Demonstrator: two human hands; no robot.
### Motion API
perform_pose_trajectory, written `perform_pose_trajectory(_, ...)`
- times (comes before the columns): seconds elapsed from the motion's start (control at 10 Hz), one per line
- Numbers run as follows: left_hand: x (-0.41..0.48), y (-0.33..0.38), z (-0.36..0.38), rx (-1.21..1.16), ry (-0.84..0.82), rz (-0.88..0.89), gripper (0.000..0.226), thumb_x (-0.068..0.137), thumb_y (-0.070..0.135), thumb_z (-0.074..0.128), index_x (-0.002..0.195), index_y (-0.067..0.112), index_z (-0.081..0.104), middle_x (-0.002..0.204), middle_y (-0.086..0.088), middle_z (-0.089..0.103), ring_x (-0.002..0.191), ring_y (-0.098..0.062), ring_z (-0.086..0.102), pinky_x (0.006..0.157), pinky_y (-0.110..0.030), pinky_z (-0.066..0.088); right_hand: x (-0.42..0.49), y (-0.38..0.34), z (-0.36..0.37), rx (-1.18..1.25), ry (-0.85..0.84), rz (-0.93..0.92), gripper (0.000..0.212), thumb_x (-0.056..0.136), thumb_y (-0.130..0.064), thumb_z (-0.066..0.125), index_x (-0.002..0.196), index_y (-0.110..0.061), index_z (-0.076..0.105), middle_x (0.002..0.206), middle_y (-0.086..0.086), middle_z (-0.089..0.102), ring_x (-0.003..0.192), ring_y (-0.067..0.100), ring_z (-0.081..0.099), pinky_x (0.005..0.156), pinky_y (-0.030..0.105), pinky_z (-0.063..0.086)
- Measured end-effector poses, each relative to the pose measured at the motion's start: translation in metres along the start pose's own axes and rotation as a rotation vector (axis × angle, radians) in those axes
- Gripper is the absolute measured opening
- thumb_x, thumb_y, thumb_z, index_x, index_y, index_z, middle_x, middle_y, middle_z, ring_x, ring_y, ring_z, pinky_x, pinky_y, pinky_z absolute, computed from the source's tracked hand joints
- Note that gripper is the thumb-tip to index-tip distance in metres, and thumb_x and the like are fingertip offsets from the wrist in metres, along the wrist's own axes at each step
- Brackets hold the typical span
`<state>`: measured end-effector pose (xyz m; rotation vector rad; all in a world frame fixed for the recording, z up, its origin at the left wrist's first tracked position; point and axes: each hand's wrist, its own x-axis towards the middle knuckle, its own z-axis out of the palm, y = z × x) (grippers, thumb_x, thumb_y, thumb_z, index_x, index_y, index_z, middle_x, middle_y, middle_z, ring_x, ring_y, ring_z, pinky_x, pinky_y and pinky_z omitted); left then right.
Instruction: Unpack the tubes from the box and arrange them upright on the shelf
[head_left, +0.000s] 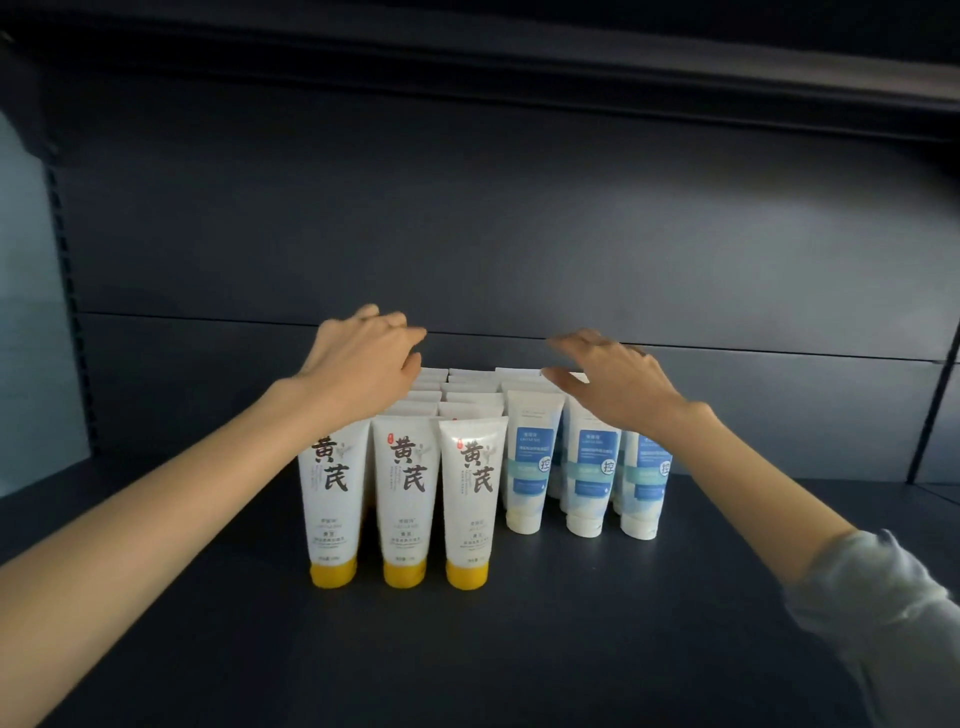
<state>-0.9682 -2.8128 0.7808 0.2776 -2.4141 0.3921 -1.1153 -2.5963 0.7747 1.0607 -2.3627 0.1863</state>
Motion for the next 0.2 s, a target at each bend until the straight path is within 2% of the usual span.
perform_pose_trajectory(0.1, -0.024, -0.009, -0.008, 0.087, -0.053, -0.035, 0.05, 0.1, 0.038, 0.027, 0.146, 0.02, 0.031, 0.145, 0.004, 0.043, 0.13, -0.02, 0.037, 0.094, -0.037, 0.035, -0.015, -0.02, -0.006, -0.076, 0.003, -0.008, 0.056, 0.098, -0.051, 0.031, 0.146, -0.022, 0.028, 0.148, 0.002, 0.037, 0.129, 0.027, 0.043, 0.107, 0.044, 0.032)
perform_pose_trajectory(0.2, -0.051, -0.02, -0.013, 0.145, -0.071, -0.063, 0.057, 0.1, 0.044, 0.02, 0.15, 0.018, 0.019, 0.154, 0.004, 0.028, 0.14, -0.016, 0.023, 0.109, -0.039, 0.021, -0.03, -0.037, -0.007, -0.117, 0.021, -0.009, 0.062, 0.096, -0.057, 0.026, 0.149, -0.024, 0.02, 0.155, -0.001, 0.025, 0.14, 0.022, 0.029, 0.114, 0.047, 0.021)
